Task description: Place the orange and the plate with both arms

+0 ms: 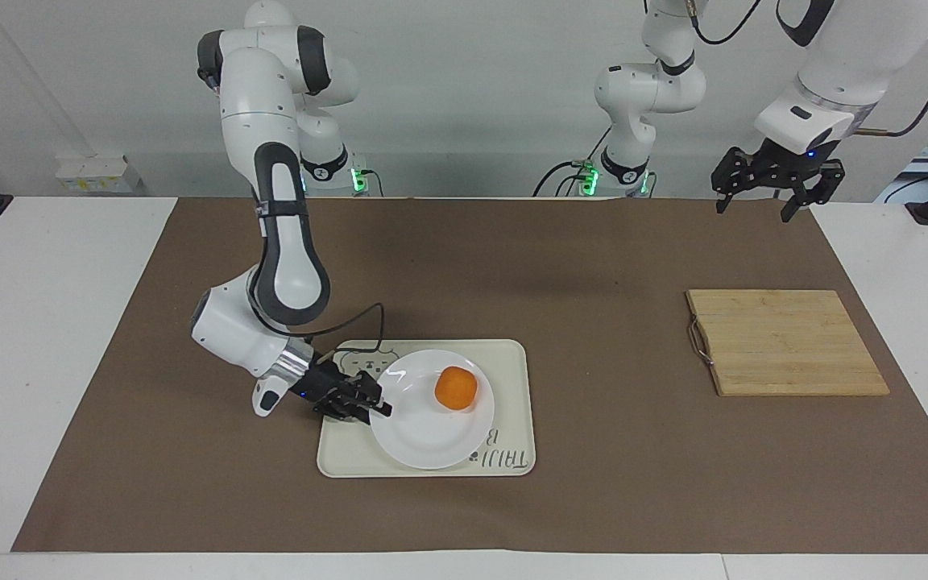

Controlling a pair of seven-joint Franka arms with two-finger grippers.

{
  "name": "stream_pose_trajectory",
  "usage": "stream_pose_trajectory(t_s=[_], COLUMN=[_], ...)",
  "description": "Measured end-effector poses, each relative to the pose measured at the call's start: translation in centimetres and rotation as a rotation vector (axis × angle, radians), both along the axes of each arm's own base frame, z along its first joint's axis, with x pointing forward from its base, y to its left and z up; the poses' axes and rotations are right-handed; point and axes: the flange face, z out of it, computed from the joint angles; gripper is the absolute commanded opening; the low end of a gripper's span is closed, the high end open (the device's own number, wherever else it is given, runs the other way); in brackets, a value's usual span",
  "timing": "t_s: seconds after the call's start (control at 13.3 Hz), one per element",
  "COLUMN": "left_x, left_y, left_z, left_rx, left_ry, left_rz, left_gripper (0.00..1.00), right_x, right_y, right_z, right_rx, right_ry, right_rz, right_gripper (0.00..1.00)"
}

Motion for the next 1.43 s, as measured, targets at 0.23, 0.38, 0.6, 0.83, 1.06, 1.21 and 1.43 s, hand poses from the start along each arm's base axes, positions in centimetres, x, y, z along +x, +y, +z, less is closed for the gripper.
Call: stream_pose_trajectory(t_s=[0.23, 0.38, 0.6, 0.83, 1.06, 1.21, 1.43], left_x=[0.0, 0.0, 0.0, 0.0, 0.0, 0.0, 0.0], left_y=[0.0, 0.0, 0.0, 0.0, 0.0, 0.0, 0.0], left_z=[0.0, 0.0, 0.0, 0.0, 0.0, 0.0, 0.0], left_rx=[0.000, 0.000, 0.000, 0.000, 0.000, 0.000, 0.000], left_ry=[0.000, 0.000, 0.000, 0.000, 0.000, 0.000, 0.000], left_rz=[0.000, 0.000, 0.000, 0.000, 0.000, 0.000, 0.000], left_gripper=[1.00, 1.00, 1.00, 1.00, 1.00, 1.00, 1.00], right_x=[0.5, 0.5, 0.5, -0.7, -2.7, -4.3, -6.7], right_y=[-0.1, -0.6, -2.5, -3.8, -4.2, -3.8, -5.2], right_z=[4.0, 6.4, 9.1, 12.7, 17.3, 20.0, 23.3], right_rx=[-0.243, -0.313, -0.415, -0.482, -0.507, -0.502, -0.493], right_ry=[-0.009, -0.027, -0.045, 0.008, 0.129, 0.221, 0.317], right_rz=[0.036, 0.031, 0.040, 0.042, -0.083, -0.208, -0.280], right_gripper=[1.00, 1.00, 1.00, 1.00, 1.00, 1.00, 1.00])
